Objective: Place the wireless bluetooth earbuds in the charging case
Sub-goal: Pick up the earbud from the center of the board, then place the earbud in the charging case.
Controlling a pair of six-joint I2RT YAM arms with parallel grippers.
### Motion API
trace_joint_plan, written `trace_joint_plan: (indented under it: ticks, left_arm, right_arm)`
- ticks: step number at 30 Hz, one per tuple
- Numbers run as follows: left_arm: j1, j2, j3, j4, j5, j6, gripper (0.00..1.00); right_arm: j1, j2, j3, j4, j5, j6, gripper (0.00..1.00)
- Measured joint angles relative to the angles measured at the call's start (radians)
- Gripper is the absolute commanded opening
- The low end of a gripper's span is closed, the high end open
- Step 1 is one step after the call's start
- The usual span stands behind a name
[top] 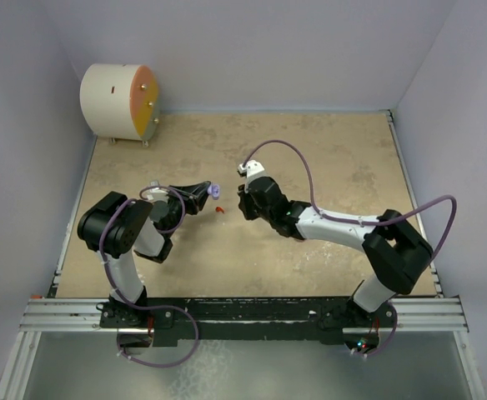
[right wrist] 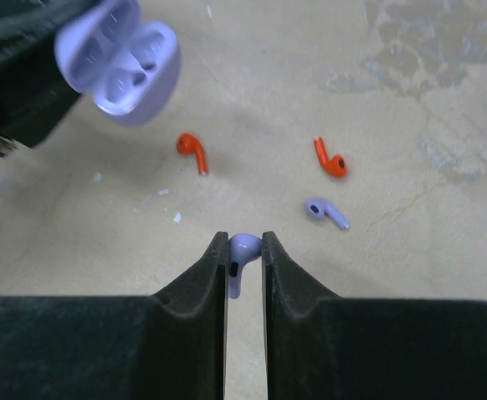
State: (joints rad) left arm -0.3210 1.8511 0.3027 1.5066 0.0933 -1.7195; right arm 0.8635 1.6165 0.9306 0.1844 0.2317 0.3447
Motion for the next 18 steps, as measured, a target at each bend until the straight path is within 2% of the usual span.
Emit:
trace_joint_plan:
  ticks: [11,18]
  left_arm:
    - [0.0,0.0,0.0,0.0,0.019,-0.019,0.0]
    - [0.0,0.0,0.005,0.0,0.039,-0.05,0.0]
  right_arm:
    - [-0.036,-0.066,-0.002,0.179,-0.045,-0.062,0.0]
    - [-0.057,-0.125,-0.103,0.368,-0.09,-0.106,0.0]
